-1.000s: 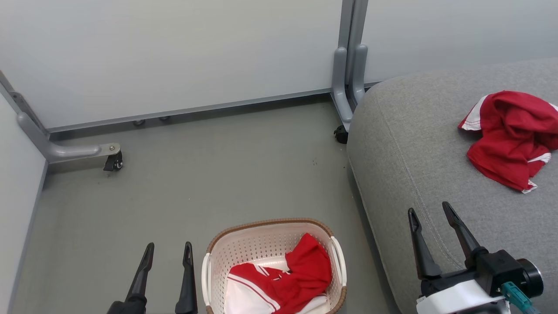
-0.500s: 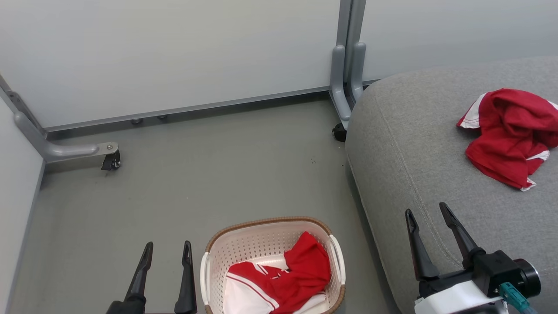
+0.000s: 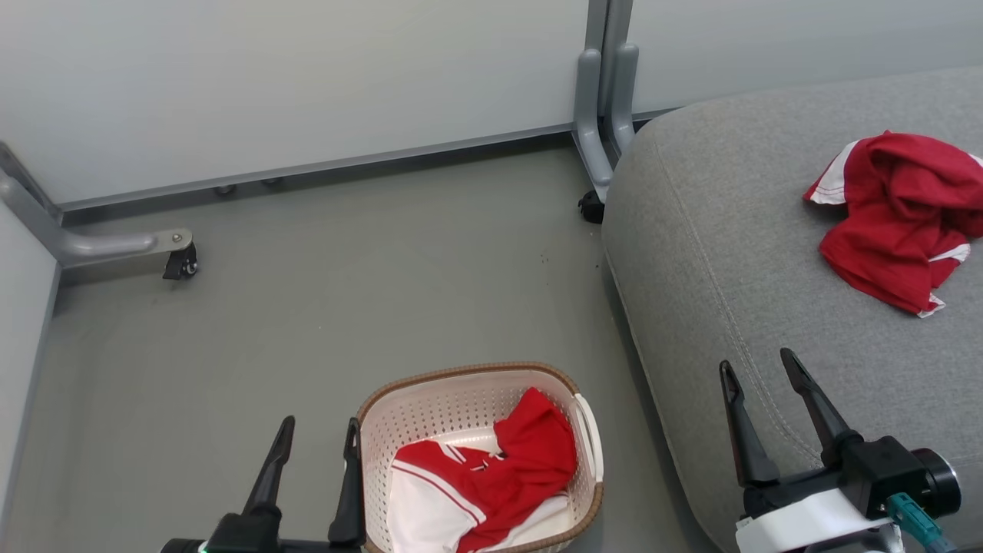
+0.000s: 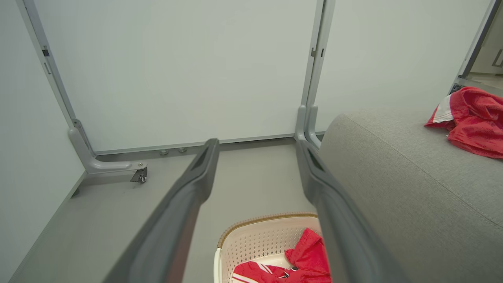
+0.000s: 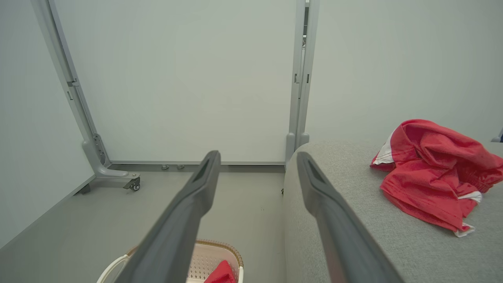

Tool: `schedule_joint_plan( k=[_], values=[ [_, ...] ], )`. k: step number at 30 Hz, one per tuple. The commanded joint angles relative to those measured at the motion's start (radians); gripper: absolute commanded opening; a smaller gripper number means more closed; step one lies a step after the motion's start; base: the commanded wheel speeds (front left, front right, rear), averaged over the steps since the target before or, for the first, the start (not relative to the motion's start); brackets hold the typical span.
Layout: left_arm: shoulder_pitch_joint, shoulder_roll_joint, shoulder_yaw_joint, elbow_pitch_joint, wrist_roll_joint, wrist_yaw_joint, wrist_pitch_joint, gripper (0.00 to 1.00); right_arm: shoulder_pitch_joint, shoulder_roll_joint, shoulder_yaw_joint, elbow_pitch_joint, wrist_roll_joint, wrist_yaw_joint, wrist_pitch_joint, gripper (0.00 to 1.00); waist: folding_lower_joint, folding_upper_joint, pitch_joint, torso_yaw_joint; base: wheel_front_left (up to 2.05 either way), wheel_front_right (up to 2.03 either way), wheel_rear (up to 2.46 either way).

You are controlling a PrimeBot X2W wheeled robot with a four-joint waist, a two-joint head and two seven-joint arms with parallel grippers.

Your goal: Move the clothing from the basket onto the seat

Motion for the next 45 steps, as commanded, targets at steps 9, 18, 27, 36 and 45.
schedule_joint_plan(
  k=[9, 18, 27, 36, 45],
  values=[
    [-0.208, 0.001, -0.091, 0.113, 0.007, -0.023, 0.0, 1.0, -0.109, -0.022, -0.036, -0.035, 0.011, -0.002, -0.001, 1.0, 0.0, 0.0, 0.195, -0.022, 0.0, 0.0, 0.0],
    [-0.498, 0.003, -0.255, 0.433, 0.038, -0.086, 0.0, 1.0, -0.258, 0.007, -0.115, -0.081, 0.093, -0.002, -0.001, 1.0, 0.0, 0.0, 0.412, -0.076, 0.0, 0.0, 0.0],
    [-0.839, 0.004, -0.418, 0.869, 0.055, -0.102, 0.002, 1.0, -0.38, 0.019, -0.086, -0.12, 0.111, -0.002, -0.001, 1.0, 0.0, 0.0, 0.643, -0.152, 0.0, 0.0, 0.0],
    [-1.071, 0.004, -0.539, 1.096, 0.039, -0.11, 0.054, 1.0, -0.451, 0.027, -0.062, -0.172, 0.124, -0.002, 0.0, 1.0, 0.0, 0.0, 0.825, -0.234, 0.0, 0.0, 0.0],
    [-1.205, 0.013, -0.618, 1.228, 0.075, -0.109, 0.094, 1.0, -0.485, 0.028, -0.056, -0.228, 0.182, -0.002, -0.001, 1.0, 0.0, 0.0, 0.938, -0.279, 0.0, 0.0, 0.0]
  ],
)
